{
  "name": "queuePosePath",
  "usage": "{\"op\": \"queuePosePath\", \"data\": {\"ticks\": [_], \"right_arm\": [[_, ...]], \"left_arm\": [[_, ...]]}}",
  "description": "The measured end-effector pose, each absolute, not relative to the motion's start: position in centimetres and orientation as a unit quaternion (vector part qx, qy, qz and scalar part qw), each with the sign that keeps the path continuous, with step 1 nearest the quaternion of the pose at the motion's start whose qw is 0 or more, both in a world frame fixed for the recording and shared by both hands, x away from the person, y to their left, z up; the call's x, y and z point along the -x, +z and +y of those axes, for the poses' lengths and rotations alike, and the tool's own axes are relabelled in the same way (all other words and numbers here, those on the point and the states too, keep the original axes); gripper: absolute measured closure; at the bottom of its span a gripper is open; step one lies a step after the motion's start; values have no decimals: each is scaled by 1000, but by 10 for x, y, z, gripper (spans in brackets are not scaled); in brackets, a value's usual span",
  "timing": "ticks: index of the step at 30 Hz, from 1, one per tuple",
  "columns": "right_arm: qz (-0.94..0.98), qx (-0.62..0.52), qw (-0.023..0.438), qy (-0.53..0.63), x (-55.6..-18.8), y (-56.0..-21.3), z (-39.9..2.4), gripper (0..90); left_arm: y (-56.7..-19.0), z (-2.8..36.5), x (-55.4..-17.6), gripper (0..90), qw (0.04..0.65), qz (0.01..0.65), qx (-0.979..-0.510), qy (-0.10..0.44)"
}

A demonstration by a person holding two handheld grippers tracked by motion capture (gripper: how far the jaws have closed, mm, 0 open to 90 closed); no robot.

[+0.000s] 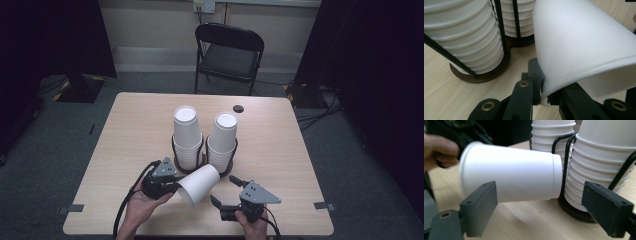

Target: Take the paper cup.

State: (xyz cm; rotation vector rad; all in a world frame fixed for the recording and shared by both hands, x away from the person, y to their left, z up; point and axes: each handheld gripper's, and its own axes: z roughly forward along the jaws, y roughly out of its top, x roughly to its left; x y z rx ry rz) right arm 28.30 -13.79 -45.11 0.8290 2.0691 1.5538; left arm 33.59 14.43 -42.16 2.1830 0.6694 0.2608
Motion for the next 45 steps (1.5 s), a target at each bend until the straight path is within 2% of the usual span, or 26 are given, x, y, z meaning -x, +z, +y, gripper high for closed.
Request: {"op": "queuePosePath", "data": {"ticks": [9,33,45], "right_arm": [[772,-237,212,551,-282,-454,-132,137],[799,-173,228,529,-283,-455,-126,131],[826,-109,255,491,-283,-454,-117,136]], "left_arm": [[-411,142,-343,843,368,260,-888,88],[-397,133,-360,842,282,250,-926,21],[-396,121,-364,842,241,226,-944,-9]]}}
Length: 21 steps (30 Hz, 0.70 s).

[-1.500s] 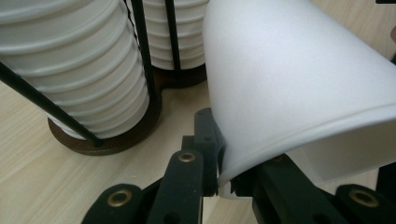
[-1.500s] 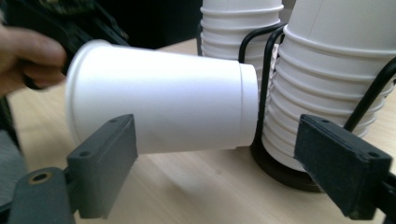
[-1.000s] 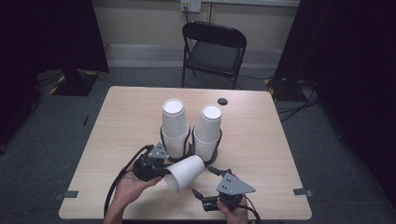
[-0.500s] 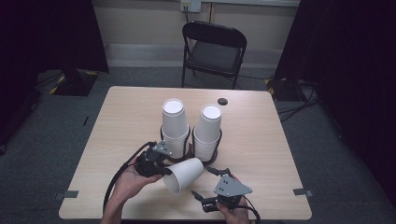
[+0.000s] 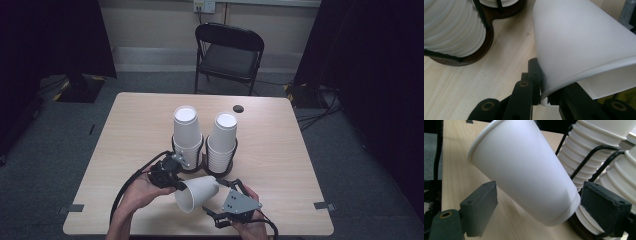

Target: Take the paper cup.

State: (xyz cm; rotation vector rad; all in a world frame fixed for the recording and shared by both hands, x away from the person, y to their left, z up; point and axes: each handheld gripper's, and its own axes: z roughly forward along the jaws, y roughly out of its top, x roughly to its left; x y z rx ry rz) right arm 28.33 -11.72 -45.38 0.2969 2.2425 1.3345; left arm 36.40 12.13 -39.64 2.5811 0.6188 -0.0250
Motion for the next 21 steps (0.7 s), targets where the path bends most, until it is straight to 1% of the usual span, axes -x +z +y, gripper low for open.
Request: {"op": "queuePosePath", "data": {"ticks": [3,8,11,16,21], "right_arm": [[839,-84,264,469,-283,-454,-111,132],[849,-61,263,454,-284,-454,-104,127],[860,-34,263,435,-285,-454,-96,103],[866,-31,260,425,-287,-456,-88,91],[862,-52,282,417,-287,-458,-81,89]], "left_arm": [[-398,120,-366,842,238,228,-944,-22],[-397,118,-367,841,226,222,-948,-31],[-396,114,-364,843,230,220,-947,-39],[-394,112,-364,847,243,222,-943,-42],[-394,113,-366,850,254,238,-936,-44]]}}
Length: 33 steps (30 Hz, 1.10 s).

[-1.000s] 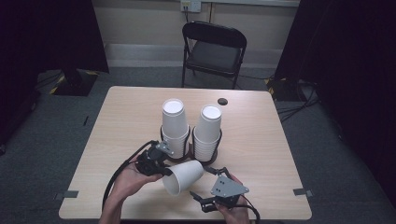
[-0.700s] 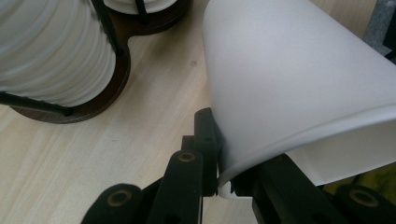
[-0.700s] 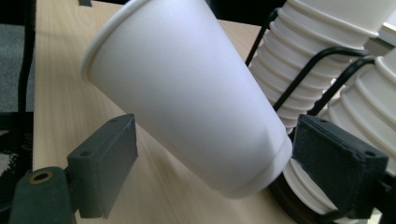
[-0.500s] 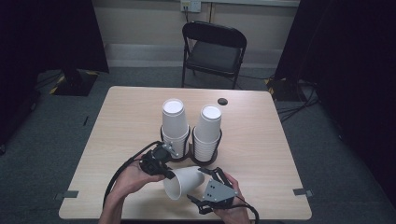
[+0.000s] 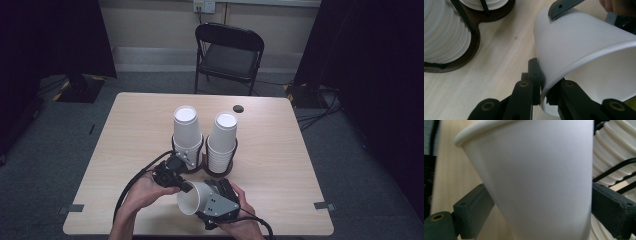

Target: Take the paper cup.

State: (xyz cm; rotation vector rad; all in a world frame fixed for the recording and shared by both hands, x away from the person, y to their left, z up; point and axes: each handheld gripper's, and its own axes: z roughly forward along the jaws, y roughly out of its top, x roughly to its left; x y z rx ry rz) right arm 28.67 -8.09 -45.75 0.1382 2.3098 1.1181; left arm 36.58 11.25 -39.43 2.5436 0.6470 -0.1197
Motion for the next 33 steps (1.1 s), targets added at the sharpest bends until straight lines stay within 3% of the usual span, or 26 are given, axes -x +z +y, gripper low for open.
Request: {"op": "queuePosePath", "data": {"ticks": [33], "right_arm": [[848,-66,296,435,-282,-455,-67,115]], "left_arm": [[-404,101,-366,870,298,266,-915,-46]]}}
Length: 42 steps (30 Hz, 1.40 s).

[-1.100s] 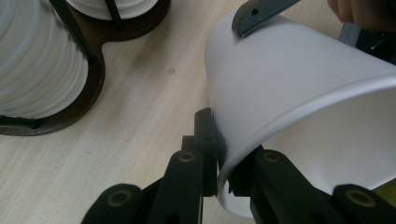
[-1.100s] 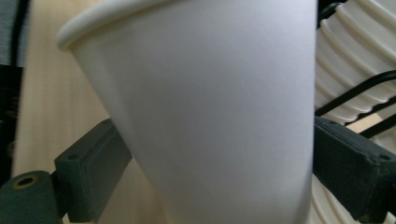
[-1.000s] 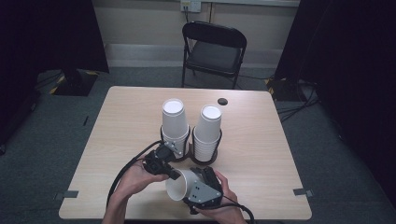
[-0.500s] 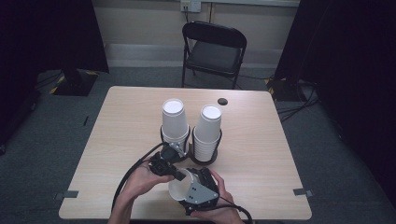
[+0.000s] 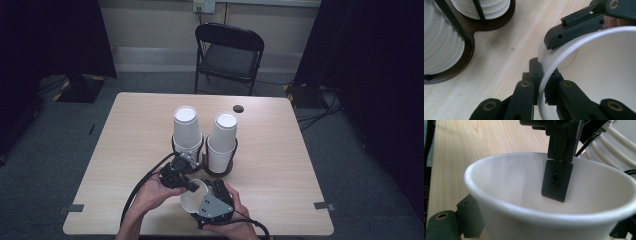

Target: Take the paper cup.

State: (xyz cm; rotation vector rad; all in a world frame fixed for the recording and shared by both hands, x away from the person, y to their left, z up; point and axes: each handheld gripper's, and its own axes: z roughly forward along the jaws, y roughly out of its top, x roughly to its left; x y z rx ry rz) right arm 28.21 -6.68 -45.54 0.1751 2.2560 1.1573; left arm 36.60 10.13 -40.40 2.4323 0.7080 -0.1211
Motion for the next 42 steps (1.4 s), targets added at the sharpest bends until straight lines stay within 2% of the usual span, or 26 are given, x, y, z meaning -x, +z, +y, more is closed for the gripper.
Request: {"op": "queuePosePath", "data": {"ticks": [10,22,25,28,29,31,34,36,42], "right_arm": [[833,-97,293,459,-285,-453,-74,121],[826,-128,285,469,-289,-457,-78,122],[823,-139,282,472,-290,-457,-79,123],[820,-153,275,478,-293,-457,-82,123],[820,-153,275,478,-293,-457,-82,123],[819,-161,273,479,-294,-458,-83,124],[816,-178,268,481,-296,-458,-85,124],[810,-190,265,487,-297,-458,-88,125],[809,-204,260,485,-298,-459,-92,125]], "left_arm": [[-405,109,-364,853,343,284,-894,-42],[-408,115,-360,819,386,277,-879,-24],[-409,116,-359,771,399,269,-876,-12],[-410,117,-357,664,411,268,-872,3],[-410,117,-357,664,410,266,-872,6],[-410,118,-356,606,418,266,-869,20],[-411,123,-354,563,436,272,-857,34],[-413,127,-352,477,448,283,-847,43],[-417,135,-348,374,479,307,-820,66]]}}
